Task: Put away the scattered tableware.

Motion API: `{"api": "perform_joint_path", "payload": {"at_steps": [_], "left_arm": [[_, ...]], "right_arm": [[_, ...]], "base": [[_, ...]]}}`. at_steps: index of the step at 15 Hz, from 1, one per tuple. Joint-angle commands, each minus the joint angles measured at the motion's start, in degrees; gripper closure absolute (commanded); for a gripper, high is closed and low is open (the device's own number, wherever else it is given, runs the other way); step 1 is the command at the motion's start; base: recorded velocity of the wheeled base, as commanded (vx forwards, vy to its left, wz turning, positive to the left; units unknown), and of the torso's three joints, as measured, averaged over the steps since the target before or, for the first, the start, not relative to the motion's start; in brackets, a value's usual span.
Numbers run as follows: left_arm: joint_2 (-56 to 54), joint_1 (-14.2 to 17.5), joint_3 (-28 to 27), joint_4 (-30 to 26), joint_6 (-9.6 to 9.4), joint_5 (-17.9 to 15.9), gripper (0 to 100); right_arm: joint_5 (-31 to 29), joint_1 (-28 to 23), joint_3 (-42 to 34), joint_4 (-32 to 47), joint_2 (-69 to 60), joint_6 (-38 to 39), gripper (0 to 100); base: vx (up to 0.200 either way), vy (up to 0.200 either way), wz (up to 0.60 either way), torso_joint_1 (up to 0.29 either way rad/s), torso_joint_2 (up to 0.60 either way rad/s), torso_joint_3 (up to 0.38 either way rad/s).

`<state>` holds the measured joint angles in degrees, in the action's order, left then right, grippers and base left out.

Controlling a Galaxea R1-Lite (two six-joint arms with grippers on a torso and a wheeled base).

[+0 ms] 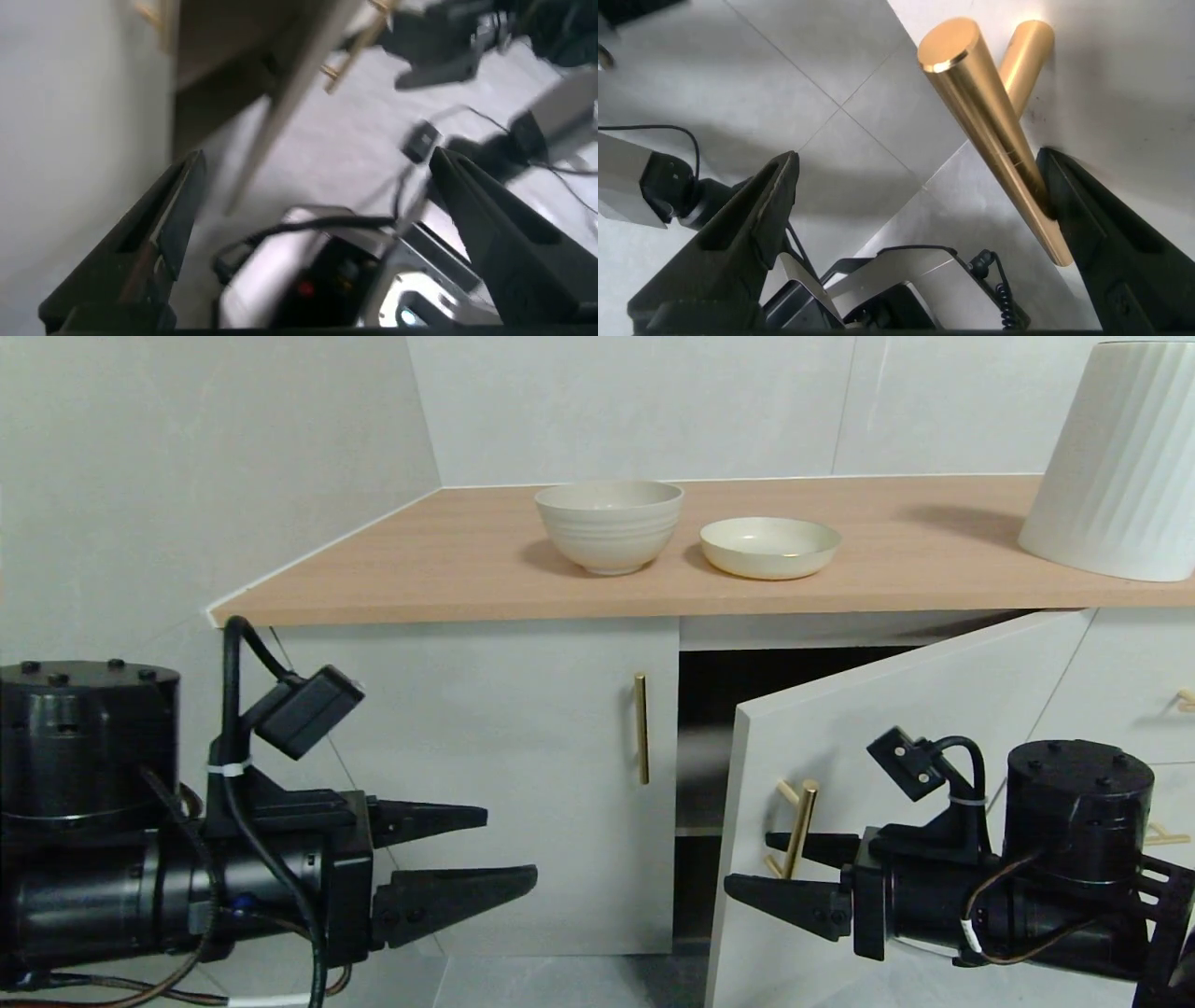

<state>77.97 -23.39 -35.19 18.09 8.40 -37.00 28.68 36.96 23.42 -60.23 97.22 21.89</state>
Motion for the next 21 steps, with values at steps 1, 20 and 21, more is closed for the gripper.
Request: {"api": "perform_joint_path", "payload": {"at_steps": [1, 20, 21], "left_arm": [[3.2, -2.0, 0.6, 0.3, 0.21, 0.0, 0], [33.4, -11.7, -8.8, 35.7, 10.76, 0.7, 100], [34.8, -12.5, -10.0, 36.8, 10.76, 1.7, 100]], "right_arm": [[0.0, 0.6, 0.0, 0.1, 0.3, 0.1, 0], [0.0, 0.5, -3.6, -3.5, -2.4, -0.4, 0], [0.1, 0.5, -3.8, -3.5, -2.6, -0.4, 0]], "base": [[0.000, 0.000, 0.00, 0.000, 0.00, 0.000], [0.000, 0.000, 0.00, 0.000, 0.00, 0.000], [0.000, 0.000, 0.00, 0.000, 0.00, 0.000]]}}
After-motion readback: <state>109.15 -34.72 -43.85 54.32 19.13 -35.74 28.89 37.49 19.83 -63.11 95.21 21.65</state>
